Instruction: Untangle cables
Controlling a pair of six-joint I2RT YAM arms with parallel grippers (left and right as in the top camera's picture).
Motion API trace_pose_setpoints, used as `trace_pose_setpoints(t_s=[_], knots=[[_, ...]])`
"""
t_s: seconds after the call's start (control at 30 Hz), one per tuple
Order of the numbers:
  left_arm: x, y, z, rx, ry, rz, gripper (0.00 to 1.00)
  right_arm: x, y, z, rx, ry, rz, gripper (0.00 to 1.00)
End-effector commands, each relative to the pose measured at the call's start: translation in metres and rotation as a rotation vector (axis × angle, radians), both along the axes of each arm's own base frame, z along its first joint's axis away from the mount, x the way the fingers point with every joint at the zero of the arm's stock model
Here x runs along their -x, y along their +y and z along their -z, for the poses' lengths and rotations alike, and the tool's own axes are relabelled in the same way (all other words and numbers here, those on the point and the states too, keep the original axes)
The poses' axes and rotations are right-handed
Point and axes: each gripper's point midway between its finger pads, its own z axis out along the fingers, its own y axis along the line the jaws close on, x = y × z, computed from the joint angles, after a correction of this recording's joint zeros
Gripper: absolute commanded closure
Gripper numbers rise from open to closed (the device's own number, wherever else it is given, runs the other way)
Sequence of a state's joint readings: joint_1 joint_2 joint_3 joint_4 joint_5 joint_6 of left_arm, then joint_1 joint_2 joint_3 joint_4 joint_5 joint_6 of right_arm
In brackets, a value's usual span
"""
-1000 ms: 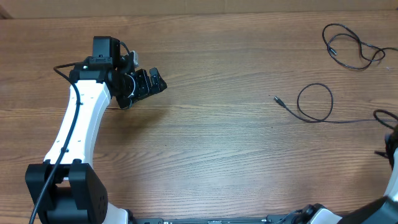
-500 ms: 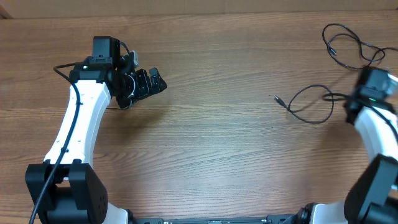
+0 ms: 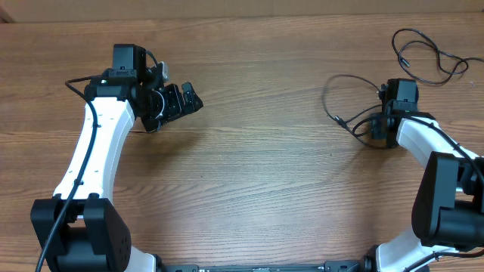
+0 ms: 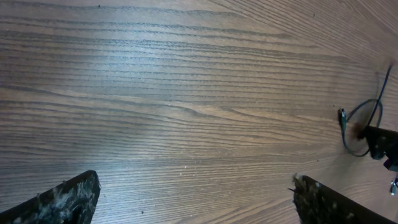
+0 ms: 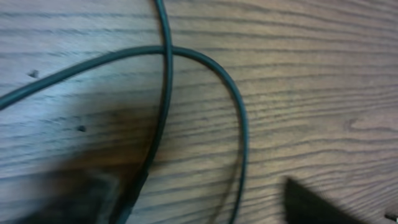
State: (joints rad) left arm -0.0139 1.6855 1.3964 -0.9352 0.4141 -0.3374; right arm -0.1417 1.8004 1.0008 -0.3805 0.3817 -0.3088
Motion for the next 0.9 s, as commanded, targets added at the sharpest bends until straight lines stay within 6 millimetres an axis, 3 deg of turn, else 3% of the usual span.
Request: trace_pose_setpoints(t_s=[0.0,0.1,0.23,0.4,0.67,0.87], knots=[[-0.001,-0.003,-0.007,-0.002,-0.02,0.005,0.0,-0.02,-0.005,-0.033,0.017,-0.119,0.079,0.0],[-0.001,-0.003,-0.007,-0.002,-0.02,0.005,0.0,-0.03,-0.006,-0.068,-0.018,-0.21,0.162,0.0],[-0.001,-0.003,-0.007,-0.002,-0.02,0.005,0.01,-0.032,-0.004,-0.131,-0.081,-0.32,0.246,0.0],[-0.001,-0.003,-0.007,-0.002,-0.02,0.005,0.0,-0.019,0.024,-0.193,-0.273,-0.447,0.248,0.0],[-0.001,-0.003,-0.007,-0.002,-0.02,0.005,0.01,0.046,0.095,-0.277,-0.639,-0.584,0.105,0.0],[-0.001,-0.003,-0.007,-0.002,-0.02,0.005,0.01,0.097,0.115,-0.312,-0.698,-0.651,0.026,0.0]])
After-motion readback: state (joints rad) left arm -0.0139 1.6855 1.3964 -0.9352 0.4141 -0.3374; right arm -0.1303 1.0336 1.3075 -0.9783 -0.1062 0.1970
